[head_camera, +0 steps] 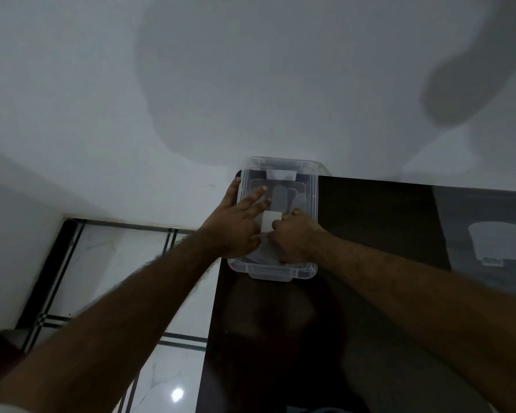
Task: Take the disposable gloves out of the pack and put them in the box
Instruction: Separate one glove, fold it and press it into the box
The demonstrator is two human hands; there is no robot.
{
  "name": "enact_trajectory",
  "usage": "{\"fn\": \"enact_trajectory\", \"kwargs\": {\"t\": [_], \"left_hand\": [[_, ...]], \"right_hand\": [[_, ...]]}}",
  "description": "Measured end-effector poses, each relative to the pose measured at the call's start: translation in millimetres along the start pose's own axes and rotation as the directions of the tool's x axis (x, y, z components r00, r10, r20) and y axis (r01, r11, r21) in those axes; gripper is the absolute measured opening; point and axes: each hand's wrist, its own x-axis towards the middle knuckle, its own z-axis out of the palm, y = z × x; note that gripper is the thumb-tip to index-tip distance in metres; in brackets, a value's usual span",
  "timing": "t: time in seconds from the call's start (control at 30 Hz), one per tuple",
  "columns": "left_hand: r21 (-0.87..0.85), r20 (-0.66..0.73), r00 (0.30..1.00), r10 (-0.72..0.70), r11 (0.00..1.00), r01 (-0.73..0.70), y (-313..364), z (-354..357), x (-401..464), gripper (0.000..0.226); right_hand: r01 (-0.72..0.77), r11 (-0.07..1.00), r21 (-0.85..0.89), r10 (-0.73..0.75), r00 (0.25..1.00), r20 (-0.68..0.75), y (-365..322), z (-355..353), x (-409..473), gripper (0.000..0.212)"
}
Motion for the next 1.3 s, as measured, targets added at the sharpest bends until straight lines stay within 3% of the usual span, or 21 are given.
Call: {"fn": "enact_trajectory", "kwargs": {"t": [0.2, 0.37, 0.5, 0.63, 0.8, 0.93, 1.03, 1.17, 1.3], "left_hand": [[0.055, 0.205, 0.979, -0.015, 0.998, 0.004, 2, 1, 2, 0.062], [-0.001, 0.149, 0.987, 0.066, 0.998, -0.066, 7, -5, 1, 0.059], [0.019, 0.236, 0.972, 0.007, 1.000, -0.012, 12, -8, 1, 0.072], [0.015, 0.261, 0.965, -0.013, 1.000, 0.010, 12, -9, -3, 0.074], [-0.046, 0.229, 0.973, 0.010, 0.999, 0.001, 20, -13, -10, 0.070], [-0.051, 0.284, 0.958, 0.038, 0.998, -0.024, 27, -8, -13, 0.082], [-0.044, 0.319, 0.947, 0.030, 0.999, -0.017, 29, -11, -15, 0.085], [-0.047, 0.226, 0.974, 0.006, 0.999, 0.005, 33, -15, -23, 0.087], [-0.100, 0.007, 0.995, -0.098, 0.990, 0.099, 51, -25, -40, 0.072]], "right_hand": [[-0.043, 0.999, 0.021, 0.044, 0.997, -0.062, 6, 6, 6, 0.068], [-0.132, 0.991, 0.028, 0.133, 0.991, -0.034, 20, 5, 23, 0.071], [-0.113, 0.992, 0.054, 0.112, 0.994, 0.012, 29, 6, 32, 0.064], [-0.122, 0.992, 0.041, 0.120, 0.992, 0.044, 35, 4, 28, 0.071], [-0.101, 0.991, 0.087, 0.099, 0.995, 0.032, 30, 1, 2, 0.039], [0.012, 0.999, 0.039, -0.017, 0.990, 0.140, 14, 5, -16, 0.035], [0.008, 0.999, 0.048, -0.017, 0.984, 0.176, 10, 4, -21, 0.033], [-0.026, 0.994, 0.103, 0.013, 0.992, 0.122, 11, -6, -31, 0.031], [-0.035, 0.974, 0.222, 0.056, 0.994, -0.090, 11, -6, -73, 0.025]]}}
